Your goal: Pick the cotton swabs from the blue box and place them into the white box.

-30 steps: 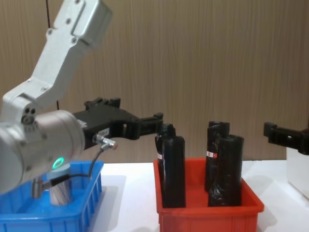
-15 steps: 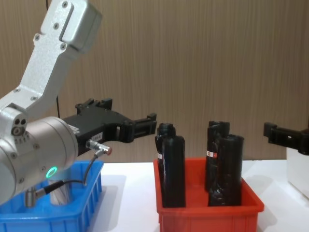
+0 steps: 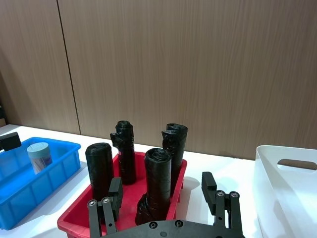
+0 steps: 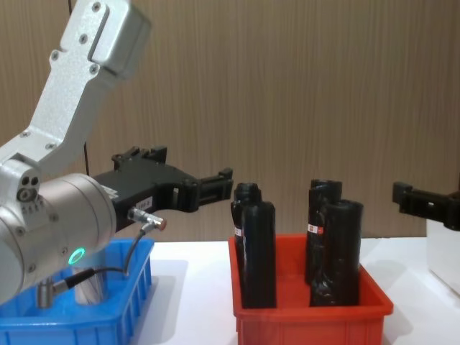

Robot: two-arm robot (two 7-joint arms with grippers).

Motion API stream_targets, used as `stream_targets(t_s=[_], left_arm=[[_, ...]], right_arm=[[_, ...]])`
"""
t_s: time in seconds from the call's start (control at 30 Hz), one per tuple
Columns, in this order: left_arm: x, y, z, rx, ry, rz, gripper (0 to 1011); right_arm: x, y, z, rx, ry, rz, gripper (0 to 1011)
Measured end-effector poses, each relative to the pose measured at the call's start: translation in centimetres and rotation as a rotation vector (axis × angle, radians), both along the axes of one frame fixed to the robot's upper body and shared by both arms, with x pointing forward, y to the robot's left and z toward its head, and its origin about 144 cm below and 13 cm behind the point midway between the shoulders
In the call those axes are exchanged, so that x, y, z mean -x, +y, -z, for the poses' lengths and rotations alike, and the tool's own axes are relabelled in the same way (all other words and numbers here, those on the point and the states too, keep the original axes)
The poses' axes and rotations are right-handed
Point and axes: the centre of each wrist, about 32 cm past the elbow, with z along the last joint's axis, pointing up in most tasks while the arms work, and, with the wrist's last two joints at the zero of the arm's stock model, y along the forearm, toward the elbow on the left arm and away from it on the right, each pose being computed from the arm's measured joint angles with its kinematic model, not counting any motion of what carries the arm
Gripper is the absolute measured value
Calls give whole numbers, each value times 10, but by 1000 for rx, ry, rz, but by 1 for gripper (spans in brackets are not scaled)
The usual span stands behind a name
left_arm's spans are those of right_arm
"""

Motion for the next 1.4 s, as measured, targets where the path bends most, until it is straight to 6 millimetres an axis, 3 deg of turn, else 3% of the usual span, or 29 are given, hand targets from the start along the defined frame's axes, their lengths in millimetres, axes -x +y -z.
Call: stream_targets(t_s=[0.43,0.7,1.4], left_arm=[[0,0,0,0,1,0,1004],[0,0,0,0,1,0,1004],[0,0,0,0,1,0,1004]], right_arm=[[-3,-3,2,0,10,-5,1002],[-18,-10,7,4,44,-17,1002],[-111,-21,31,-24,148,-99,1002]])
